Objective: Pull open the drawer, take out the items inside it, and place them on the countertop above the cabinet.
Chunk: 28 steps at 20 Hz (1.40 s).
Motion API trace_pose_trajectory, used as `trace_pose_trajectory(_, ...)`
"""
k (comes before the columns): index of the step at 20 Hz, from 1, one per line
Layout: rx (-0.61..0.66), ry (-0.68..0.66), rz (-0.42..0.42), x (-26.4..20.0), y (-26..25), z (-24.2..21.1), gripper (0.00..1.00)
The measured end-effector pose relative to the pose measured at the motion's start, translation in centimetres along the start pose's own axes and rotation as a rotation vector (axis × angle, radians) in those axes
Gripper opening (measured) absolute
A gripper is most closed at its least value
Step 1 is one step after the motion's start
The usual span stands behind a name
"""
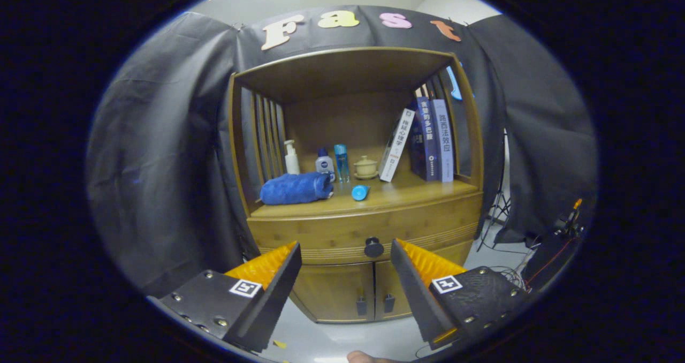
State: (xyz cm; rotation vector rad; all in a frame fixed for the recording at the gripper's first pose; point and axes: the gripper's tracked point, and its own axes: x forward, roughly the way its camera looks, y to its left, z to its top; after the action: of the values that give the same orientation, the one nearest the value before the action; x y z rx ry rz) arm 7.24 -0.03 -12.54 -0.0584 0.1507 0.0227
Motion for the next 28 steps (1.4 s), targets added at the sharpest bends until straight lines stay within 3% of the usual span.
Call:
trace_pose_trajectory(4, 0.028, -0.016, -0.005, -1.9, -0.5, 2.3, 0.99)
trace_pose_trajectory(18, -0.058, -0.163, -0.006, -9.0, -0.2, 11.7, 0.99)
trace_pose_trajectory(28, -0.1, -0.2, -0.011, -10.3, -0.7, 13.5, 0.99)
